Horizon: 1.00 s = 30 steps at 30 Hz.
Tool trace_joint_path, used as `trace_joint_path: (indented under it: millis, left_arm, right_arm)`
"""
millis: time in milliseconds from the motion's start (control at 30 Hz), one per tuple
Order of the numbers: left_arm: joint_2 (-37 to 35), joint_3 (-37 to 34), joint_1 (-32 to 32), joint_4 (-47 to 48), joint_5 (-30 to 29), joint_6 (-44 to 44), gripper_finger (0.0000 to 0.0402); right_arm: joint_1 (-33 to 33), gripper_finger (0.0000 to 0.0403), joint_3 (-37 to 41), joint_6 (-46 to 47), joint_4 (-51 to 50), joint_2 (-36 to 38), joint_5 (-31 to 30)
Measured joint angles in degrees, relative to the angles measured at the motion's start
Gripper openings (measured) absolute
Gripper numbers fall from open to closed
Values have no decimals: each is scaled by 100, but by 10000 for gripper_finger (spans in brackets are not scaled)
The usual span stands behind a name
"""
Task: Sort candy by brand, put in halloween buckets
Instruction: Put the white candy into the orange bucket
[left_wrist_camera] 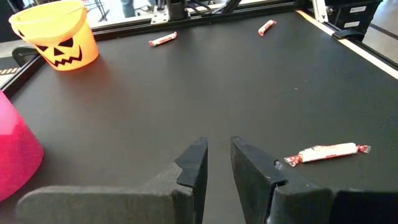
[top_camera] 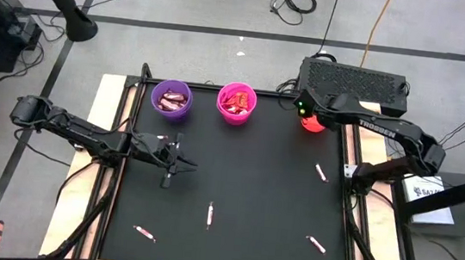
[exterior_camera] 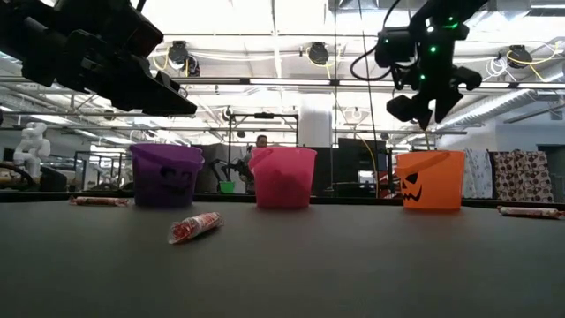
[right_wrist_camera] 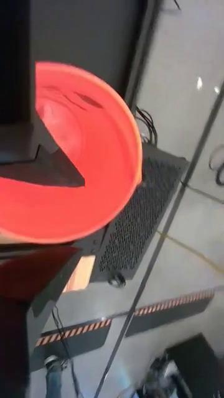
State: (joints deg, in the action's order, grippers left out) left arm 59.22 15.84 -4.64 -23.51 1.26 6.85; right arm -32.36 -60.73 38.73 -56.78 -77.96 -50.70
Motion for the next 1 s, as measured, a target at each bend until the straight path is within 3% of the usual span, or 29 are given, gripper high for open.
trace_joint_path:
  millis: [100, 300, 400, 700, 1000]
  left_arm:
    - [0, 0, 0, 0, 0, 2, 79]
    - [0, 0, 0, 3, 0, 1, 79]
    - [2, 0, 0, 4, 0, -9, 79]
    - [2, 0, 0, 7, 0, -39, 79]
    - [2, 0, 0, 7, 0, -37, 79]
  right_arm:
    - [2, 188, -26, -340, -11, 65, 643]
    - [140, 219, -79, -531, -378, 239, 3195]
    - [434, 223, -79, -411, -655, 240, 4060]
    - [1622, 224, 99, 645, -1583, 246, 4207]
    - [1910, 224, 1577, 550, -1058, 241, 4532]
